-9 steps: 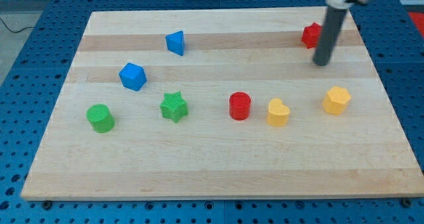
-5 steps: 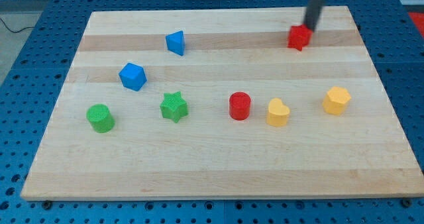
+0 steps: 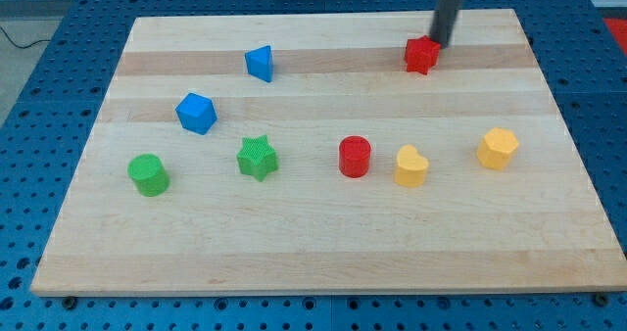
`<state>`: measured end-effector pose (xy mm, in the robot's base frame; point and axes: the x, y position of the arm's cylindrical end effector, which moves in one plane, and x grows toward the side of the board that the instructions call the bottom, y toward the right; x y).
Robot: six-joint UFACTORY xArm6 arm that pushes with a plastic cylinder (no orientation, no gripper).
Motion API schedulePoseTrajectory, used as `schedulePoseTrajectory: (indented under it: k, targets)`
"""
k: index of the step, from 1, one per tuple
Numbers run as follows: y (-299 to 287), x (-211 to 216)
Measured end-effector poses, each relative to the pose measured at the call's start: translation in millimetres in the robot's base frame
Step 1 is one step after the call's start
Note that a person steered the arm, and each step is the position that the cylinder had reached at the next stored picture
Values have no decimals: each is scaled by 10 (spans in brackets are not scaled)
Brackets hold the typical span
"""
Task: Move the red star towards the center of the board
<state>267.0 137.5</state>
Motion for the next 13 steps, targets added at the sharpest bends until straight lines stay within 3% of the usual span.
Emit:
schedulePoseTrajectory:
  k: [1,2,4,5,7,8,10,11,13]
  targets:
    - [-642,0]
    - [-503,0]
    - [745,-76]
    - [645,45]
    - [-950,245]
    - [-937,246]
    - [-57,203]
    - [-86,283]
    - [-1471,809]
